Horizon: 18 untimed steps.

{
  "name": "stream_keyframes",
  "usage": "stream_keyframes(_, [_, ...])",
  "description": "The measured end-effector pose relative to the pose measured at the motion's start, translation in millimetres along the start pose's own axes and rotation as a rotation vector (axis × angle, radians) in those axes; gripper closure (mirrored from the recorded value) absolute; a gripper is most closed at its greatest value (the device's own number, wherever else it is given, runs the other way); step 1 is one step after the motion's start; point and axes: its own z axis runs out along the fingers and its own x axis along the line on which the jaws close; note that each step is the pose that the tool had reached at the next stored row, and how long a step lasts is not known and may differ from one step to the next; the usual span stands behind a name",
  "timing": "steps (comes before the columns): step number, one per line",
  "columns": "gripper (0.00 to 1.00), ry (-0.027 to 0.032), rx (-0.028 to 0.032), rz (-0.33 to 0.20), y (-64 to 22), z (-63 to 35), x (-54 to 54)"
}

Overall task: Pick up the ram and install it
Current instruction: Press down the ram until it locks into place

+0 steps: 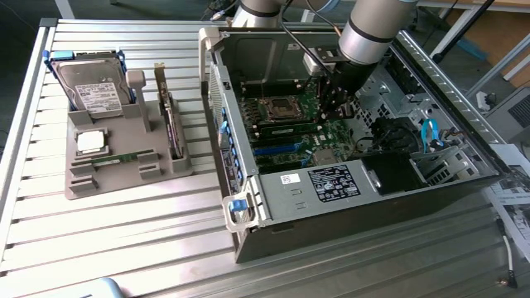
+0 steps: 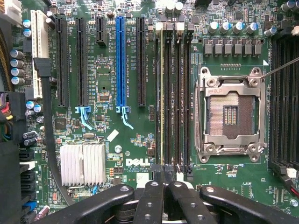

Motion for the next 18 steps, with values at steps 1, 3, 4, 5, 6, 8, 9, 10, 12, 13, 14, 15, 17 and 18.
stream_keyframes(1, [0.89, 0.0, 0.0, 0.0, 0.0, 0.2, 0.0])
stream_keyframes(3, [0.89, -0.0001, 0.0, 0.0, 0.0, 1.0, 0.0])
stream_keyframes(4, [0.89, 0.0, 0.0, 0.0, 0.0, 1.3, 0.0])
stream_keyframes(5, [0.89, 0.0001, 0.0, 0.0, 0.0, 1.3, 0.0])
stream_keyframes(6, [0.89, 0.0, 0.0, 0.0, 0.0, 1.3, 0.0])
stream_keyframes(8, [0.89, 0.0, 0.0, 0.0, 0.0, 1.3, 0.0])
stream_keyframes(9, [0.89, -0.0002, 0.0, 0.0, 0.0, 1.5, 0.0])
stream_keyframes(10, [0.89, -0.0005, 0.0001, 0.0, 0.0, 2.0, -0.1])
stream_keyframes(12, [0.89, -0.0001, 0.0, 0.0, 0.0, 2.6, 0.0])
stream_keyframes(13, [0.89, -0.0001, 0.0, 0.0, 0.0, 2.9, 0.0])
stream_keyframes(14, [0.89, 0.0001, 0.0, 0.0, 0.0, 2.9, 0.0])
stream_keyframes(15, [0.89, 0.0, 0.0, 0.0, 0.0, 2.9, 0.0])
stream_keyframes(17, [0.89, 0.0, 0.0, 0.0, 0.0, 3.0, 0.0])
stream_keyframes(18, [0.89, -0.0004, 0.0001, 0.0, 0.0, 3.4, 0.0])
